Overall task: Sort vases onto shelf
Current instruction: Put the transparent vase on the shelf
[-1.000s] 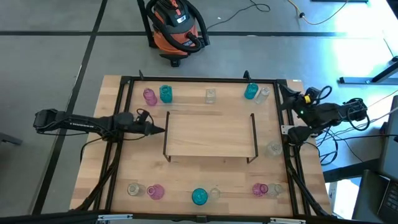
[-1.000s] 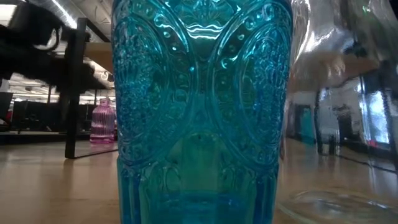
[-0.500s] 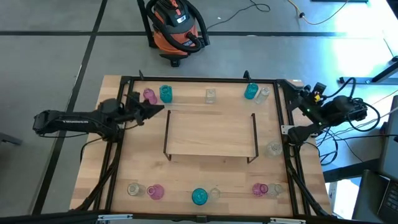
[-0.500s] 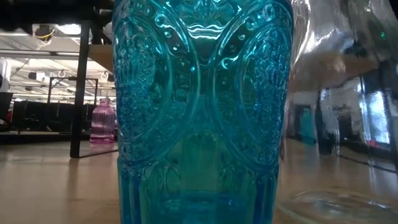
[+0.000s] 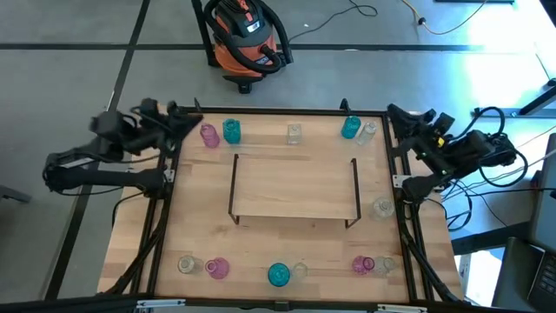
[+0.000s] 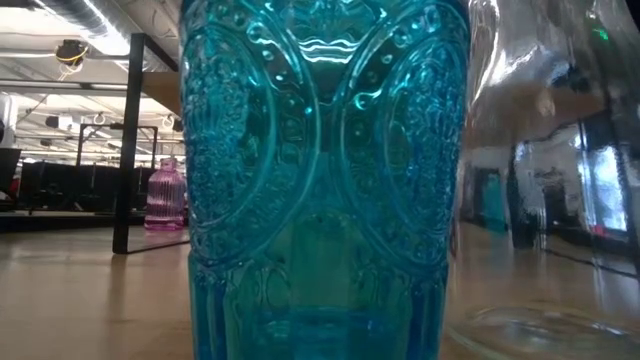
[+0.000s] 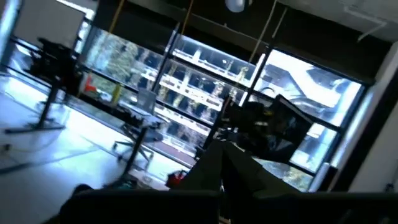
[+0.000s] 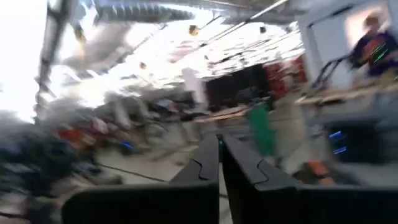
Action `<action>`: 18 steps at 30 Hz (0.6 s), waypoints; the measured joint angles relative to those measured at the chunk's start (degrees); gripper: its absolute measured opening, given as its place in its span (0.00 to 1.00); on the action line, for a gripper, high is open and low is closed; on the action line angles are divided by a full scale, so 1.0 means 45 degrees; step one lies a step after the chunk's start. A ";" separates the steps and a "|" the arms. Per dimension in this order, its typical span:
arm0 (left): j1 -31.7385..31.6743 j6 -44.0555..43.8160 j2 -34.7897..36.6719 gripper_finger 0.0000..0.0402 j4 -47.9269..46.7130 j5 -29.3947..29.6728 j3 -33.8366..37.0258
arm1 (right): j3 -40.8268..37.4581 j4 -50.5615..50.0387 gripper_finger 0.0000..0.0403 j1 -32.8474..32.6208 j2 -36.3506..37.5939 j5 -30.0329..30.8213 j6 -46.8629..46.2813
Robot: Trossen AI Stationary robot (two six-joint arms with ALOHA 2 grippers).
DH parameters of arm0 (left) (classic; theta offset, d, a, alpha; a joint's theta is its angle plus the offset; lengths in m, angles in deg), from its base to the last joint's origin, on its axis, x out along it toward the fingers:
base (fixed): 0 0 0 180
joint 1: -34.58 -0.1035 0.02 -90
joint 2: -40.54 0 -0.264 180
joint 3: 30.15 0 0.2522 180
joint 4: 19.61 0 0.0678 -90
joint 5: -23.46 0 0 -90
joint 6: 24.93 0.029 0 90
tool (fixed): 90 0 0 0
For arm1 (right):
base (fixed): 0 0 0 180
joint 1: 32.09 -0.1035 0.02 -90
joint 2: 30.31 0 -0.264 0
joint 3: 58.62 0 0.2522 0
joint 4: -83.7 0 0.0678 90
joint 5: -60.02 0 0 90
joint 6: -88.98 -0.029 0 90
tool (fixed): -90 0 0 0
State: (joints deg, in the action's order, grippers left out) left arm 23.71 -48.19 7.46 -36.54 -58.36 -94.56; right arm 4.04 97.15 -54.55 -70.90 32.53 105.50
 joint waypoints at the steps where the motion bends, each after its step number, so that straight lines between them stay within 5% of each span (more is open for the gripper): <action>1: 0.0000 0.0268 -0.0098 0.00 -0.0511 0.0224 -0.0423 | 0.0531 -0.0060 0.04 0.0000 -0.0572 0.0502 0.0708; 5: 0.0000 0.1131 -0.0772 0.00 -0.3055 0.0910 -0.2086 | 0.3249 -0.0713 0.13 0.0555 -0.2766 0.3432 0.3303; 8: 0.0000 0.1525 -0.1339 0.00 -0.4517 0.1263 -0.2846 | 0.5345 -0.2812 0.23 0.1474 -0.3629 0.4313 0.4113; 15: -0.0103 0.2023 -0.2049 0.00 -0.4549 0.1282 -0.2925 | 0.8957 -0.8902 0.45 0.3911 -0.4468 0.4270 0.1438; 18: -0.0397 0.2013 -0.2219 0.00 -0.4545 0.0988 -0.2925 | 0.9931 -1.1997 0.47 0.5010 -0.4538 0.2976 -0.1126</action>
State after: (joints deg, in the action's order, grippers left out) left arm 21.92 -39.14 -2.52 -56.99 -53.91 -107.72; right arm 48.73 43.16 -32.00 -91.32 45.93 100.44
